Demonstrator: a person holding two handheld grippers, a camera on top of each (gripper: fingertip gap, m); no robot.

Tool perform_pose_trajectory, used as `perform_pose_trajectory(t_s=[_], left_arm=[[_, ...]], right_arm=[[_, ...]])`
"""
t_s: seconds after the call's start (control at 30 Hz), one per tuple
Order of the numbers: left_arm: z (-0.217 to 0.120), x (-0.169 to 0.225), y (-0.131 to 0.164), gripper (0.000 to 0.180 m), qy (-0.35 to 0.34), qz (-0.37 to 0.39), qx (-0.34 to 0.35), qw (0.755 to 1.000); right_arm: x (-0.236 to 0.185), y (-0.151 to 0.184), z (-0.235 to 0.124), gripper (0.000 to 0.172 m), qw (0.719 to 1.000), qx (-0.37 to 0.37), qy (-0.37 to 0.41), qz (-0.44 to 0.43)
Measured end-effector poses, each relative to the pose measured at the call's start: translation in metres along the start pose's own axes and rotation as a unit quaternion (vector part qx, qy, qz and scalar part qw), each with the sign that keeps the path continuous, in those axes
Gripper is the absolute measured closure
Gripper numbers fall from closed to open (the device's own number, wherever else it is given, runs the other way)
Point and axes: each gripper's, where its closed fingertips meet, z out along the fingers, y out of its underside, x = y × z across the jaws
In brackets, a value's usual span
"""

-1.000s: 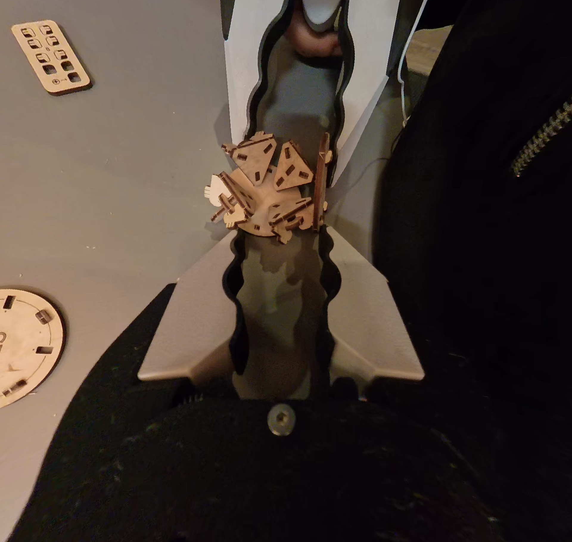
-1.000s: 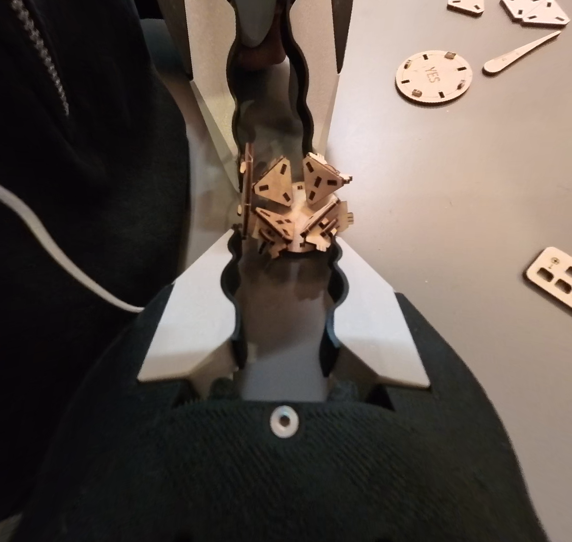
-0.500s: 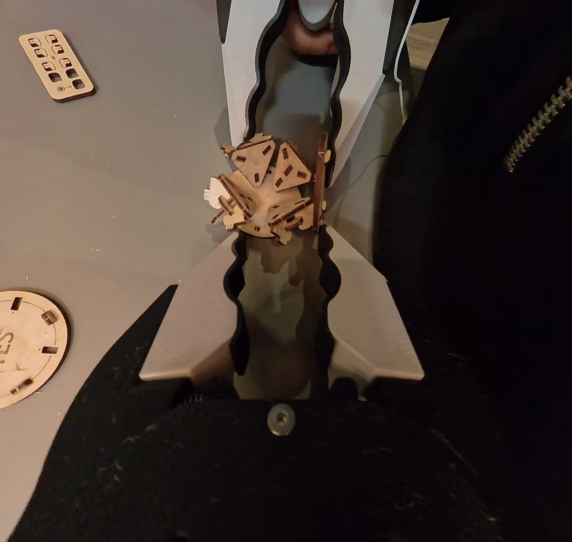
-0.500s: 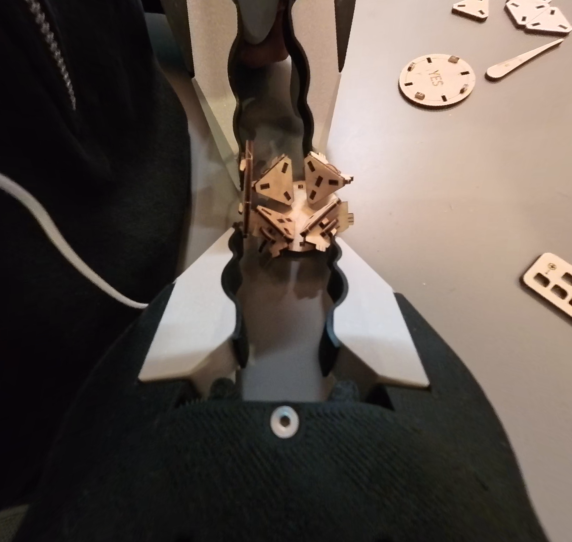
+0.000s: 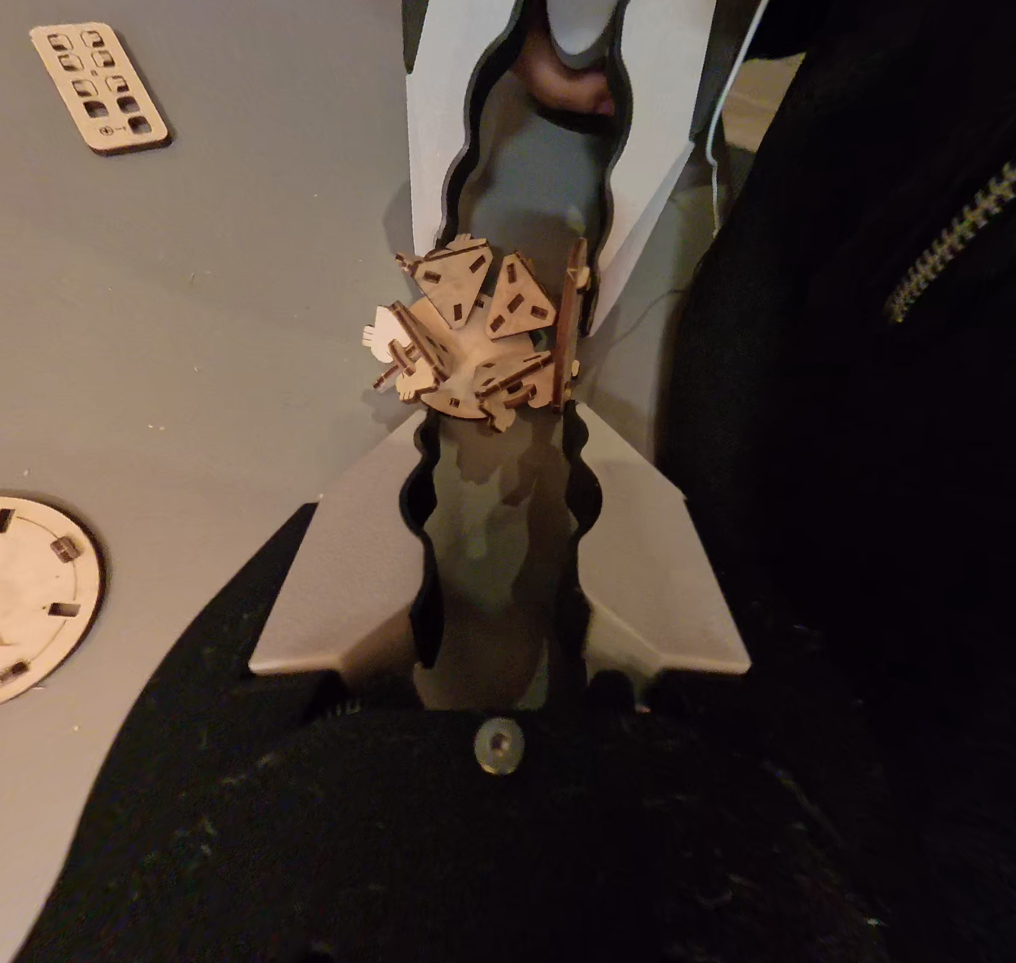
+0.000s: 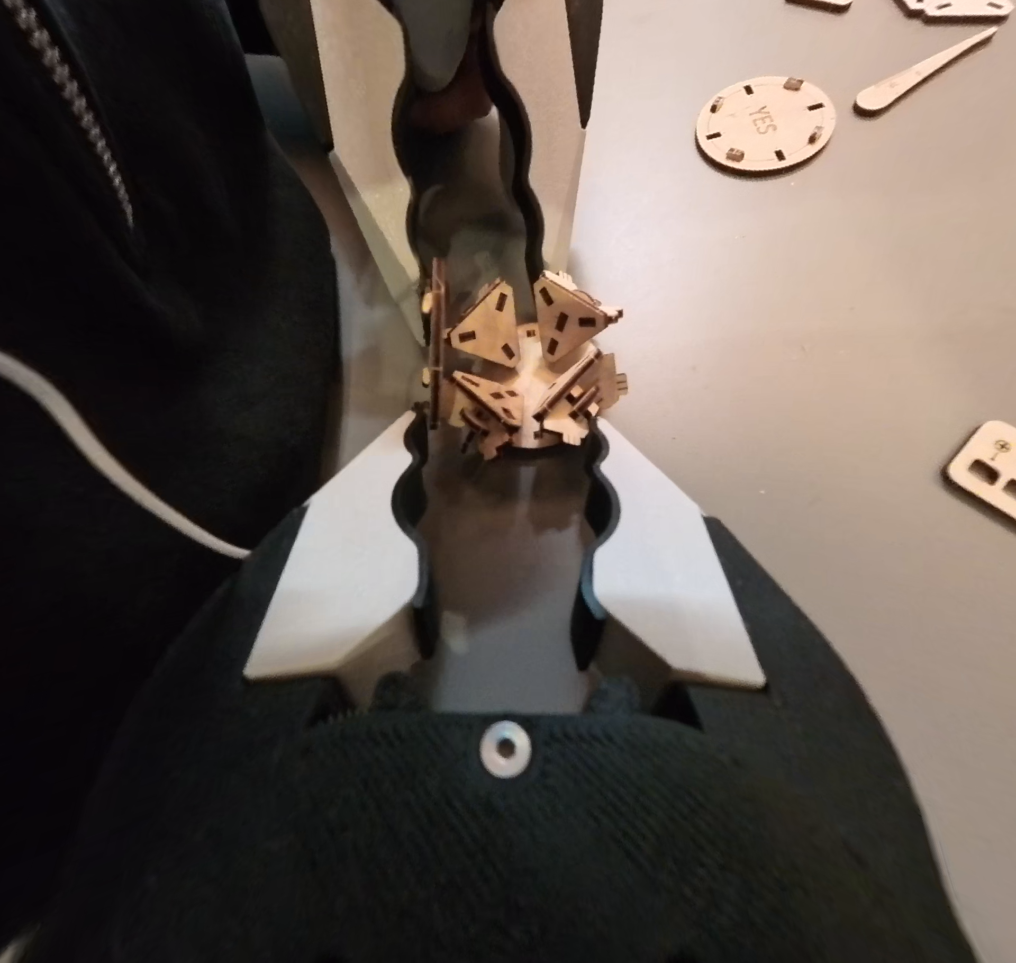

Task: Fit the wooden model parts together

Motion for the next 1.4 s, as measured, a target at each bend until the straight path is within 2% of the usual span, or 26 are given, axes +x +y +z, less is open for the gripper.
perform_pose_trajectory(t_s=[0.13,0.37,0.67,0.97,1.03,1.4], left_arm=[[0.001,-0.002,0.001,0.136,-0.002,-0.013,-0.003,1.0],[-0.006,-0.003,0.003,0.124,-0.025,-0.033,0.013,0.999],[-0.009,0.012,-0.006,0.128,0.004,-0.071,0.059,0.996],[-0.003,0.015,-0.011,0.148,0.023,-0.085,0.063,0.994],[-0.002,0.014,-0.011,0.152,0.022,-0.088,0.06,0.994],[0.0,0.014,-0.011,0.155,0.01,-0.069,0.056,0.996]], right_arm=[[0.002,0.0,-0.001,0.113,1.0,0.003,0.002,0.024],[0.009,0.006,-0.013,0.095,0.998,0.018,0.034,0.058],[-0.017,-0.006,-0.023,0.119,0.988,0.089,-0.023,0.128],[-0.018,-0.006,-0.011,0.127,0.989,0.066,-0.018,0.128],[-0.015,-0.005,-0.011,0.139,0.99,0.062,-0.015,0.129],[-0.015,-0.003,-0.01,0.141,0.994,0.045,-0.023,0.094]])
